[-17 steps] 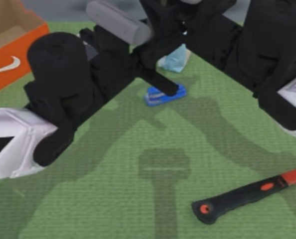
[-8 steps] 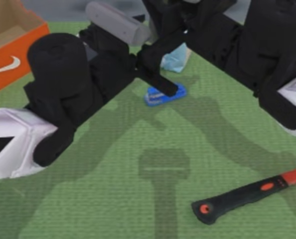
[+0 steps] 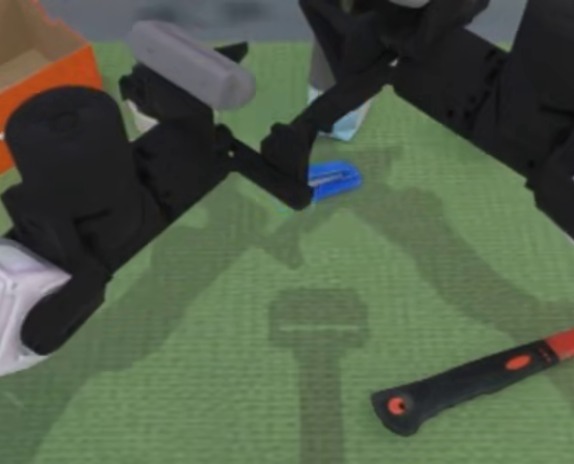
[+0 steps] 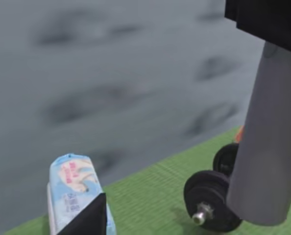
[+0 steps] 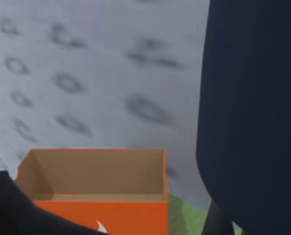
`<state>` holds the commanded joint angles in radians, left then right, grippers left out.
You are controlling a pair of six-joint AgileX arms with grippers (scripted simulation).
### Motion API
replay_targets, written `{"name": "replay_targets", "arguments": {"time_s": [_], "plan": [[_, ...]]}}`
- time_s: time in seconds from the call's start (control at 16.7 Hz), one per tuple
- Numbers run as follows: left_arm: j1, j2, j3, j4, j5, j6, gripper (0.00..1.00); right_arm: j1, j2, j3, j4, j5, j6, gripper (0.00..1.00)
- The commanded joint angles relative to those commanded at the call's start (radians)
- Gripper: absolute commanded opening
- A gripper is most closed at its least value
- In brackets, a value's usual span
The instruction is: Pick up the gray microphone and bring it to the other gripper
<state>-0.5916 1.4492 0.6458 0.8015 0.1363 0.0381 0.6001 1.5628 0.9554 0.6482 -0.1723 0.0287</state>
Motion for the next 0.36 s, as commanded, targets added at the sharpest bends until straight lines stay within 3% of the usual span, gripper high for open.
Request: {"name": "replay_targets", "arguments": {"time_s": [0.18,0.36], "plan": [[0.022,-0.132,-0.101,-0.02,0.015,-0.003,1.0,-0.045,-0.045,-0.041,0.003,-0.054,0.0,0.0],[0.03,-0.174,-0.141,-0.027,0.022,-0.005,1.0,-0.067,-0.063,-0.06,0.004,-0.075,0.0,0.0]]}}
